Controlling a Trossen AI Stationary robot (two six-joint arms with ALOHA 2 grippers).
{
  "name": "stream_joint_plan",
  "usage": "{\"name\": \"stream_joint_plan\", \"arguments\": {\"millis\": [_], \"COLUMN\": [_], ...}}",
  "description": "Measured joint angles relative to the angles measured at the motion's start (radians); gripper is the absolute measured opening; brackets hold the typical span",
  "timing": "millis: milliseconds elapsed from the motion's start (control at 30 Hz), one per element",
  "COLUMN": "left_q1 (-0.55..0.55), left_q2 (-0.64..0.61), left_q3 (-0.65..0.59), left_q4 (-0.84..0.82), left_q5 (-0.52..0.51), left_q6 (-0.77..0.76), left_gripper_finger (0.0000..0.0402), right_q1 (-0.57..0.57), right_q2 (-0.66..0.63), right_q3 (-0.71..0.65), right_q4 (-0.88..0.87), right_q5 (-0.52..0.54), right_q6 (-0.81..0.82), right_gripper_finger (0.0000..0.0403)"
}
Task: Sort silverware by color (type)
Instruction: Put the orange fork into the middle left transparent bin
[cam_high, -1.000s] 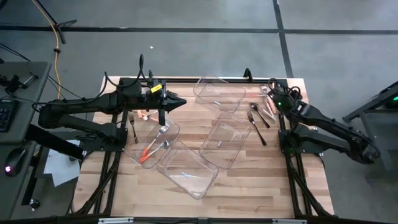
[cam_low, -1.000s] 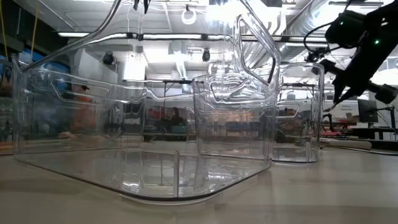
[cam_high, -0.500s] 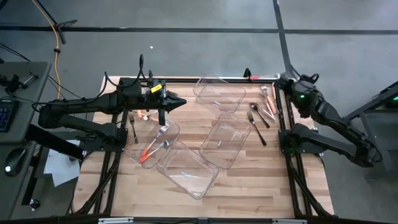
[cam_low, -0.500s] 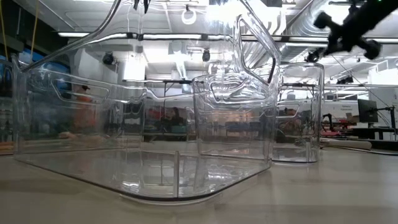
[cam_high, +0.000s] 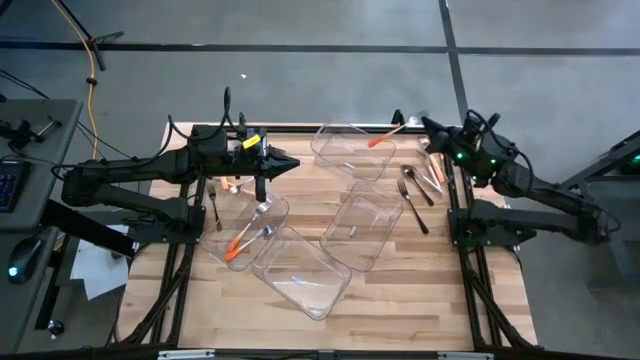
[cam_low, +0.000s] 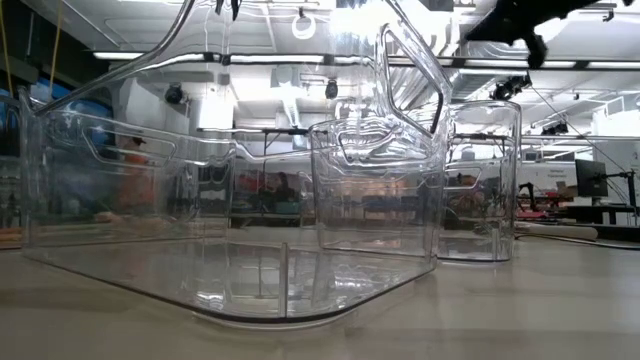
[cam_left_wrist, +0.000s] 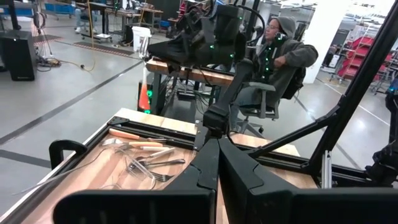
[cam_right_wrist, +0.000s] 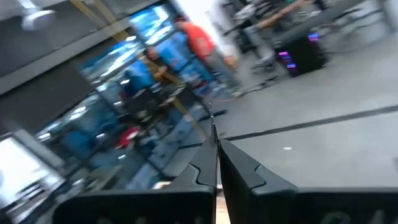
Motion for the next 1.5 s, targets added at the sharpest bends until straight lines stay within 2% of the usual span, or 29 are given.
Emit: {"name": "stream_joint_plan", "arguments": {"millis": [367, 633, 767, 1033, 1167, 1300, 1500], "left_q1": [0.000, 0.000, -0.009, -0.030, -0.027, -0.027, -0.027], "left_q2": [0.000, 0.001, 0.030, 0.131, 0.161, 0.184, 0.224], "left_q3": [0.000, 0.000, 0.001, 0.001, 0.001, 0.001, 0.000], "left_q4": [0.000, 0.000, 0.006, 0.008, 0.041, 0.059, 0.130], "left_q5": [0.000, 0.001, 0.014, 0.034, 0.052, 0.110, 0.144], "left_q6": [-0.006, -0.009, -0.051, -0.217, -0.318, -0.348, -0.373], "left_gripper_finger": [0.0000, 0.0010, 0.0045, 0.0168, 0.0214, 0.0234, 0.0235], "right_q1": [0.202, 0.269, 0.287, 0.291, 0.291, 0.290, 0.290], "right_q2": [0.256, 0.405, 0.472, 0.577, 0.610, 0.625, 0.627], "right_q3": [0.000, 0.040, 0.119, 0.301, 0.357, 0.376, 0.376], "right_q4": [0.344, 0.415, 0.414, 0.261, 0.205, 0.198, 0.197], "right_q5": [-0.008, -0.104, -0.173, -0.259, -0.286, -0.307, -0.307], "right_q6": [-0.023, -0.054, -0.135, -0.266, -0.304, -0.311, -0.309], "right_gripper_finger": [0.0000, 0.0000, 0.0000, 0.0000, 0.0000, 0.0000, 0.0000]}}
